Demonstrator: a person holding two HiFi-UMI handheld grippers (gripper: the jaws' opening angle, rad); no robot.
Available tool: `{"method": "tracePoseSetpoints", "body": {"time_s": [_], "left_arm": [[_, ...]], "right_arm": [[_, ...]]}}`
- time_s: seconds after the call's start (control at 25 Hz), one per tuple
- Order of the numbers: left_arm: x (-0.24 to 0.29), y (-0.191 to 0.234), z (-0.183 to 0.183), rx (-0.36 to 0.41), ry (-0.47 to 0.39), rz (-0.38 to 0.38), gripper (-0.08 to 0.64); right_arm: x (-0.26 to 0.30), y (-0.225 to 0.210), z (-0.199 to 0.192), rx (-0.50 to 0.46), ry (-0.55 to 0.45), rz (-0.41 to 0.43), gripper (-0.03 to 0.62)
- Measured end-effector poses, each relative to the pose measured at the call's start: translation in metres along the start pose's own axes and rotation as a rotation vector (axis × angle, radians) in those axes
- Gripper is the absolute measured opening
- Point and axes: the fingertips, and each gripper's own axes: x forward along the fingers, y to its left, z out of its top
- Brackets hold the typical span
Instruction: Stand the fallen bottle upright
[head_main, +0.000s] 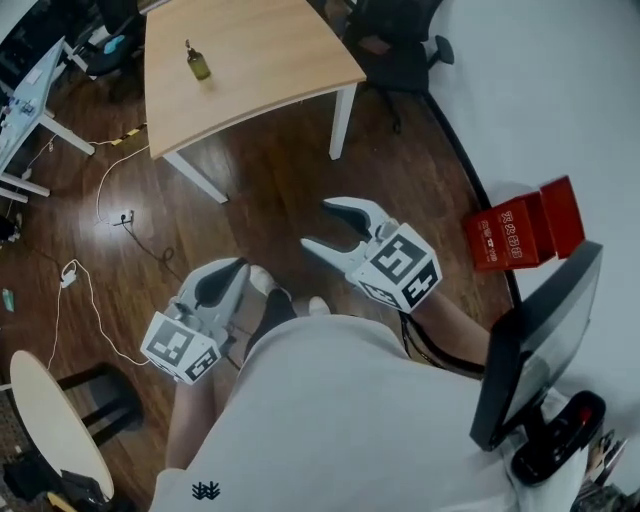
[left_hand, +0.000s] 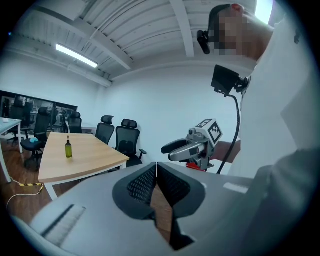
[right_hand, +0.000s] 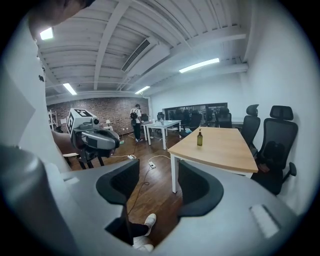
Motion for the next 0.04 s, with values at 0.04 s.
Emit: {"method": "tracePoseSetpoints", "body": {"time_s": [0.04], "left_arm": [[-0.0001,0.0017,0.0001,-0.001,0.001,0.003,0.003]], "right_arm": [[0.001,-0.0004,0.0004,0.0,0.0,0.001,0.249]]}}
